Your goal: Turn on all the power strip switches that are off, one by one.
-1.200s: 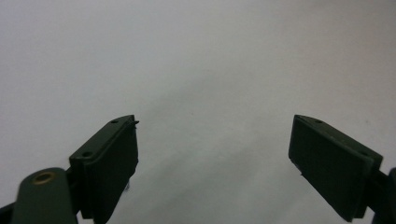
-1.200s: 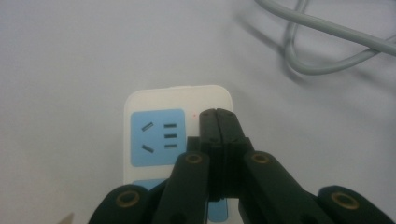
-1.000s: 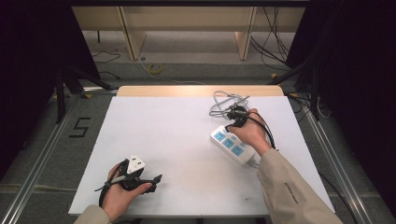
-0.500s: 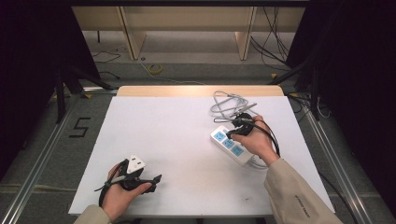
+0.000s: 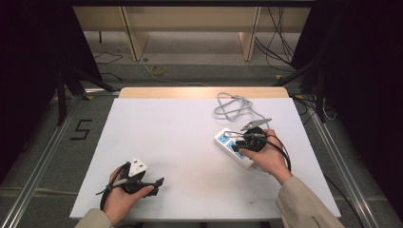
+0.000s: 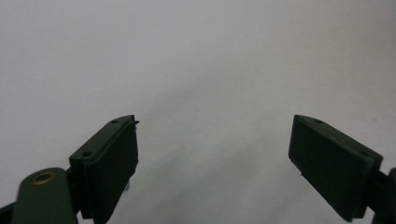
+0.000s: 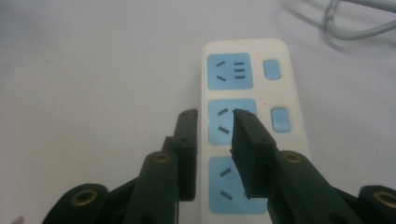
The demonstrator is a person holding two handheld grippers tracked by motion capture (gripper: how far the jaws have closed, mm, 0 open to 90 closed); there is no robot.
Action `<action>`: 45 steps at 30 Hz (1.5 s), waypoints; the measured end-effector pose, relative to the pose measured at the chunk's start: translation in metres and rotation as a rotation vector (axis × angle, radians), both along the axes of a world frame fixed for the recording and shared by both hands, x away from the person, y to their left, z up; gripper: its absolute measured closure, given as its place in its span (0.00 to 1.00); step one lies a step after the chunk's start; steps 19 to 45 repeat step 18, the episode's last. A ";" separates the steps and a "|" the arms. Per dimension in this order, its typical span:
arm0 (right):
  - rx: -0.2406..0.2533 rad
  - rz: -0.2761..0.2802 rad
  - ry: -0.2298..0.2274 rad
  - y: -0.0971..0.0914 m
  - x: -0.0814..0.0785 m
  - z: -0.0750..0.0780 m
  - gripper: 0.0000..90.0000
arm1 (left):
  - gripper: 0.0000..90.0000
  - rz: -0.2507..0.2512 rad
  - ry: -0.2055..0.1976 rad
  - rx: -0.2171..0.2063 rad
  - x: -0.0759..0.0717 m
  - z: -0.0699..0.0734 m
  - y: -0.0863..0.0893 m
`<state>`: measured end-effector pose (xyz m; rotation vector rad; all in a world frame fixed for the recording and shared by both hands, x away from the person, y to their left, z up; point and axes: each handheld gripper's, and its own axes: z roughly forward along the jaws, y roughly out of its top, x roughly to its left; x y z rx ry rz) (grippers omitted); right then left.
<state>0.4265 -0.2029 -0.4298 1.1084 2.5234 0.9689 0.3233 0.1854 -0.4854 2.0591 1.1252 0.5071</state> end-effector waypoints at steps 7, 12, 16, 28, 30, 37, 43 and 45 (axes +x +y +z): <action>0.047 0.000 -0.040 -0.014 -0.028 -0.007 0.75 | 0.17 0.001 0.001 0.000 0.000 -0.001 -0.001; 0.062 -0.005 -0.058 -0.022 -0.043 -0.010 0.72 | 0.17 0.002 0.001 0.002 0.000 -0.001 -0.001; 0.067 -0.003 -0.068 -0.027 -0.052 -0.014 0.71 | 0.17 0.006 -0.001 -0.001 0.001 -0.001 -0.001; 0.072 -0.002 -0.074 -0.029 -0.055 -0.015 0.69 | 0.17 0.007 0.002 0.000 0.001 -0.002 -0.001; 0.072 -0.002 -0.074 -0.029 -0.055 -0.015 0.69 | 0.17 0.007 0.002 0.000 0.001 -0.002 -0.001; 0.072 -0.002 -0.074 -0.029 -0.055 -0.015 0.69 | 0.17 0.007 0.002 0.000 0.001 -0.002 -0.001; 0.072 -0.002 -0.074 -0.029 -0.055 -0.015 0.69 | 0.17 0.007 0.002 0.000 0.001 -0.002 -0.001; 0.072 -0.002 -0.074 -0.029 -0.055 -0.015 0.69 | 0.17 0.007 0.002 0.000 0.001 -0.002 -0.001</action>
